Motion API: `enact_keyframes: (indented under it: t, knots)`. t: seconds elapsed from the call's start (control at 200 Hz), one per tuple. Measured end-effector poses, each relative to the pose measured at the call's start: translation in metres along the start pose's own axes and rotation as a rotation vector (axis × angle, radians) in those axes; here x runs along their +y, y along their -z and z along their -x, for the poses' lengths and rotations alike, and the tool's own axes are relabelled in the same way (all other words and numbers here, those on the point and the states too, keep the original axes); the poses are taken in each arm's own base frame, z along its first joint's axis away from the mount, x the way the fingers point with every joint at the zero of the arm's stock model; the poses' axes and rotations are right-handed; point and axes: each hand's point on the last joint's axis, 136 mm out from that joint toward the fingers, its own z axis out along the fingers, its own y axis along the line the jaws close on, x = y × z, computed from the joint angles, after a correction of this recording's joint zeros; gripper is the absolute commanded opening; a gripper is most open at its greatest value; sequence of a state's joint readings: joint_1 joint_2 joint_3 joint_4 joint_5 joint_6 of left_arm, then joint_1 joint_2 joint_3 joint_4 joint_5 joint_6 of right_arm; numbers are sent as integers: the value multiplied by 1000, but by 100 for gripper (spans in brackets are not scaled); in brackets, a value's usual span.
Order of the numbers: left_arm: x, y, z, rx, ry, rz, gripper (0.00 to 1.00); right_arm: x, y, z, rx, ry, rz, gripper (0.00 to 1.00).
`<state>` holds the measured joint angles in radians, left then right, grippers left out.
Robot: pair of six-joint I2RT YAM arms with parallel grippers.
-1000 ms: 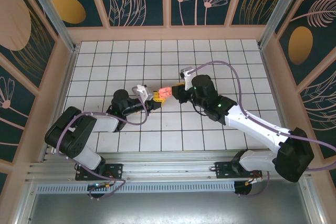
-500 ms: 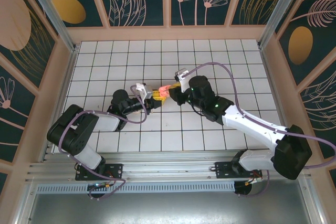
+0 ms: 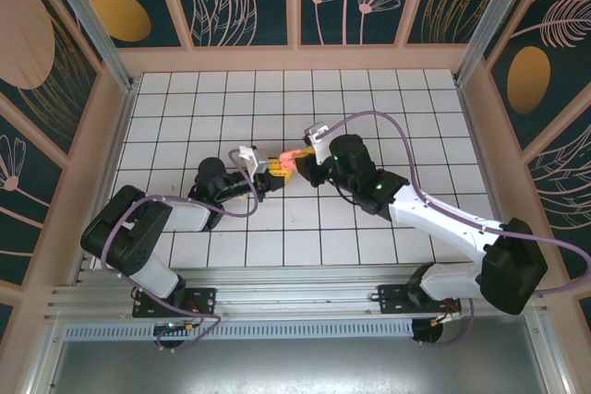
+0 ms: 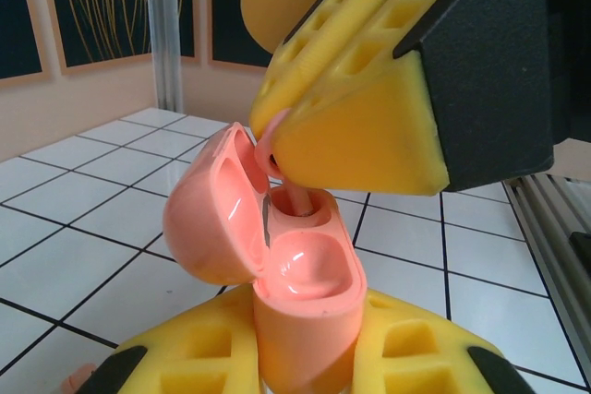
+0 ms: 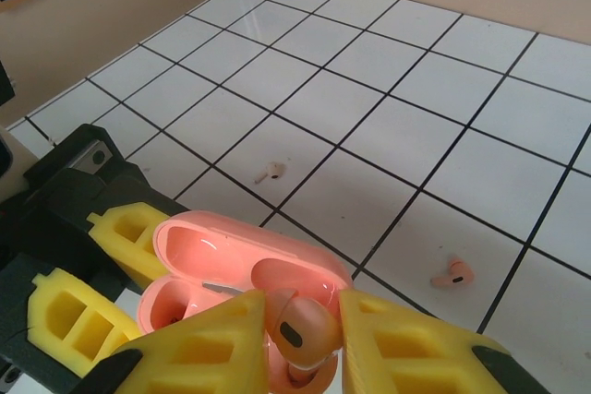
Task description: Insert wireless bluetooth earbuds into charging case
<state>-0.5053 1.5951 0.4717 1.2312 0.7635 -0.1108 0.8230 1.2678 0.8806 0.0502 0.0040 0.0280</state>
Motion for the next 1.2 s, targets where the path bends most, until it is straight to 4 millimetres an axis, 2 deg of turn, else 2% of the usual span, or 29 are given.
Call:
enact_keyframes:
  t: [0.155, 0.606, 0.821, 1.016, 1.126, 1.196]
  knots:
    - [-1, 0, 2, 0, -1, -1, 13, 3, 0, 0, 0, 30, 4, 25]
    - [-2, 0, 10, -10, -12, -4, 13, 16, 2, 3, 7, 47, 70, 42]
    - [0, 1, 11, -12, -23, 11, 13, 19, 7, 10, 0, 3, 118, 45]
    - [8, 5, 9, -13, -16, 40, 12, 3, 19, 29, -36, -123, 169, 46]
    - [20, 14, 0, -1, 18, 91, 12, -13, 24, 38, -46, -205, 169, 46]
    - [28, 21, -6, 7, 48, 123, 12, -23, 23, 37, -24, -252, 147, 45]
